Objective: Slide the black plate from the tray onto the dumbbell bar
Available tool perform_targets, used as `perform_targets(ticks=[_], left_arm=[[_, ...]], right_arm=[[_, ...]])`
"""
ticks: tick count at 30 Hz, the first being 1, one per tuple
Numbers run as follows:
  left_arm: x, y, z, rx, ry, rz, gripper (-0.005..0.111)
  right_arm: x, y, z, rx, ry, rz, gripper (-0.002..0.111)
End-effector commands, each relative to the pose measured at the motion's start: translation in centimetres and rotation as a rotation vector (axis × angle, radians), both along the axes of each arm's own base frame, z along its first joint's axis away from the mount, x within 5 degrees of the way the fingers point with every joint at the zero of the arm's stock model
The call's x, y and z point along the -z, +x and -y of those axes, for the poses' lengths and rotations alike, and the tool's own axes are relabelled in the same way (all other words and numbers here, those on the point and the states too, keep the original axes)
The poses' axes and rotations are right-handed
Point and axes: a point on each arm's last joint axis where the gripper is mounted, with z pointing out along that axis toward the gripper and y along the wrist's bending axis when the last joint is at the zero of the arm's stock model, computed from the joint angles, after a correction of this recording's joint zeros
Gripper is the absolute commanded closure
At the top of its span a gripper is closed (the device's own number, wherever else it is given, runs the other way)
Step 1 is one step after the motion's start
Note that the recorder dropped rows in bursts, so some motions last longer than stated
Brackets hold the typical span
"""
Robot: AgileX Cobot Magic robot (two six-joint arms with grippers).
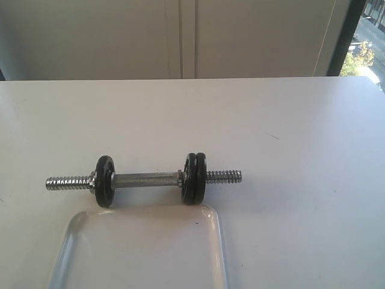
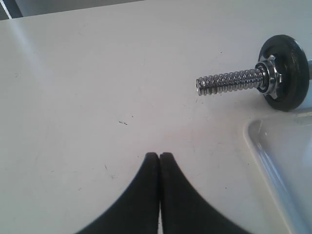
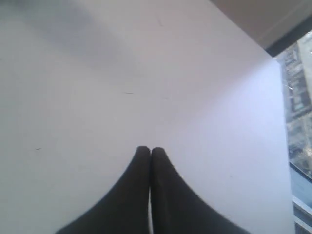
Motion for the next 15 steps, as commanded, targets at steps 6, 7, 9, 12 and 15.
perform_targets(ticks=[6, 7, 9, 12, 15], left_arm=[[0.07, -0.01, 0.05, 0.006, -0.005, 0.003, 0.107], [0.07, -0.01, 0.05, 0.006, -0.005, 0.003, 0.107], [0.07, -0.01, 0.05, 0.006, -0.005, 0.003, 0.107], [0.07, -0.01, 0.05, 0.006, -0.005, 0.003, 0.107], [0.07, -0.01, 0.05, 0.006, -0.005, 0.003, 0.107]], right_arm=[[-1.52, 0.69, 0.72, 0.127, -0.002, 0.217, 0.108], [-1.52, 0.69, 0.72, 0.127, -0.002, 0.217, 0.108], [-1.52, 0.69, 0.72, 0.127, -0.002, 0.217, 0.108], [-1.54, 0.69, 0.79, 0.127, -0.028, 0.220, 0.108], [-1.53, 0.69, 0.84, 0.126, -0.045, 0.220, 0.108]])
